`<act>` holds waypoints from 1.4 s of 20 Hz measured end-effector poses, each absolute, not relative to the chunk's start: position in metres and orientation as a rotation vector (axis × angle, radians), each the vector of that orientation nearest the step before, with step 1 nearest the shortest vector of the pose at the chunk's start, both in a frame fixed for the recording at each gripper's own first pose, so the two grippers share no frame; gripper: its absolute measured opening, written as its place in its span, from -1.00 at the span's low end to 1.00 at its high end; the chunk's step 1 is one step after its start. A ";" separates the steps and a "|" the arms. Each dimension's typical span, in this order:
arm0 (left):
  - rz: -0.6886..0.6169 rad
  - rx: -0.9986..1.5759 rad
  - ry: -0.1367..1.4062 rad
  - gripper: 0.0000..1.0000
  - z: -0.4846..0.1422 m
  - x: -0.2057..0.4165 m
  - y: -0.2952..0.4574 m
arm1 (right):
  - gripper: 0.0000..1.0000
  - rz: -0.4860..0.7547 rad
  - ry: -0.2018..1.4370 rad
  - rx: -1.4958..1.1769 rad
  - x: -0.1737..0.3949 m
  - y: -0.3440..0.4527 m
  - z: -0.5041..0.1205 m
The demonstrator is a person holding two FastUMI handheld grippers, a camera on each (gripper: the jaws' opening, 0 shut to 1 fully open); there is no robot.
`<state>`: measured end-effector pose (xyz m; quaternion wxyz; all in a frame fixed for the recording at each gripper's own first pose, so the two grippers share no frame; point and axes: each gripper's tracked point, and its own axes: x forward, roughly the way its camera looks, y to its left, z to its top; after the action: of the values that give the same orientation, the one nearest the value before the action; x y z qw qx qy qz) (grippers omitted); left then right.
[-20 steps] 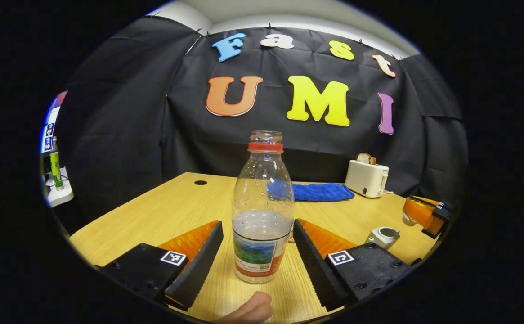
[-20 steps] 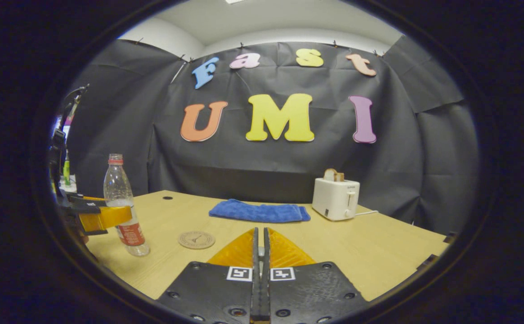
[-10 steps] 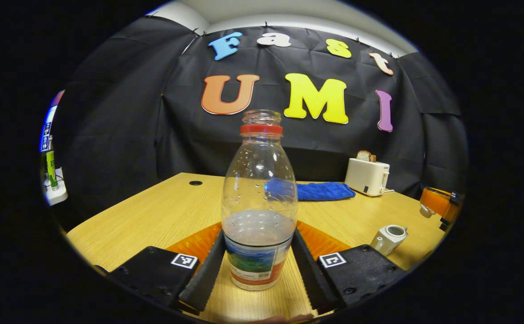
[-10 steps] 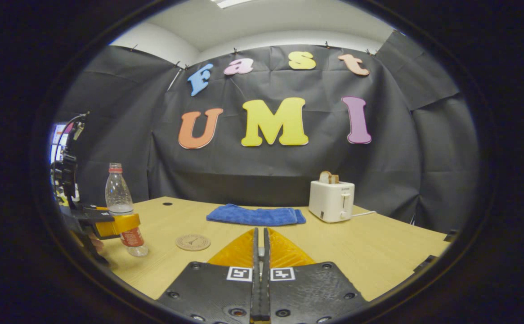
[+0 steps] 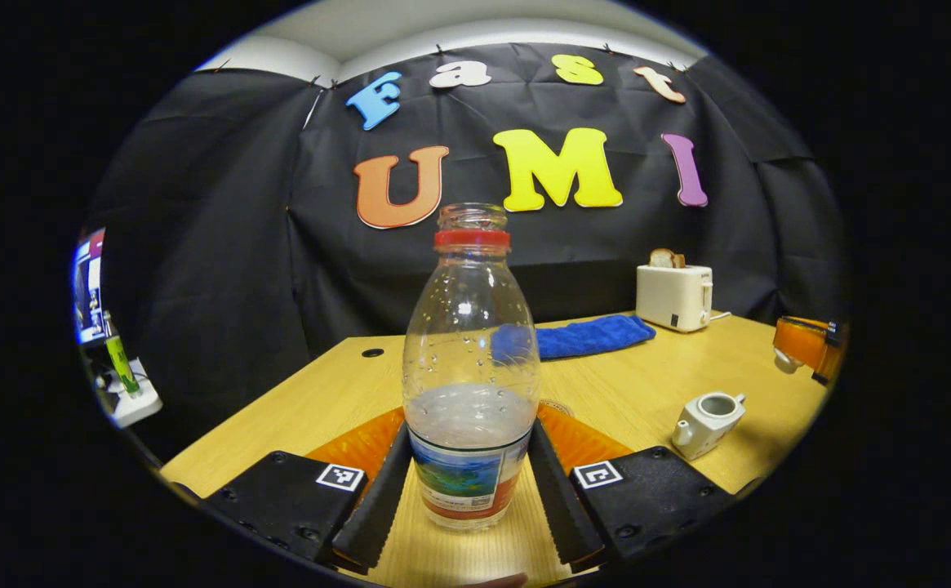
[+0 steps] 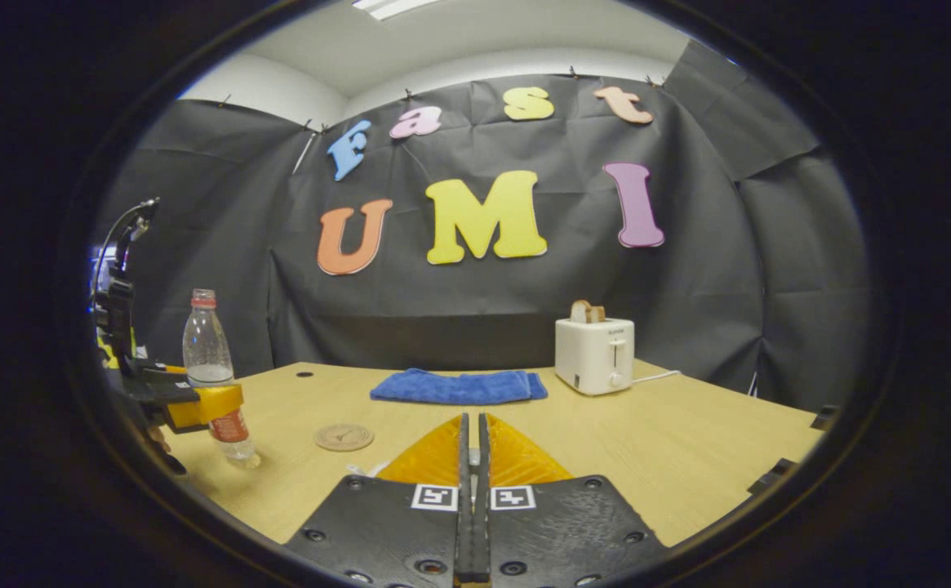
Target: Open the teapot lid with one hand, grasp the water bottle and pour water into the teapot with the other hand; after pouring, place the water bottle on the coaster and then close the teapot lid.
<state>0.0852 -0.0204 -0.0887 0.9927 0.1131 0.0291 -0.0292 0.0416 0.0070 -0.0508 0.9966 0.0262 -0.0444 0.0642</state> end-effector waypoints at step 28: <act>0.038 1.409 0.162 0.53 -0.091 0.081 -0.063 | -1.00 0.063 0.021 0.098 0.063 -0.056 -0.070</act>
<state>0.0813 -0.0631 -0.0909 0.7589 0.6468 0.0744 0.0173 0.0629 -0.0563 -0.0701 0.9983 0.0487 0.0106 0.0316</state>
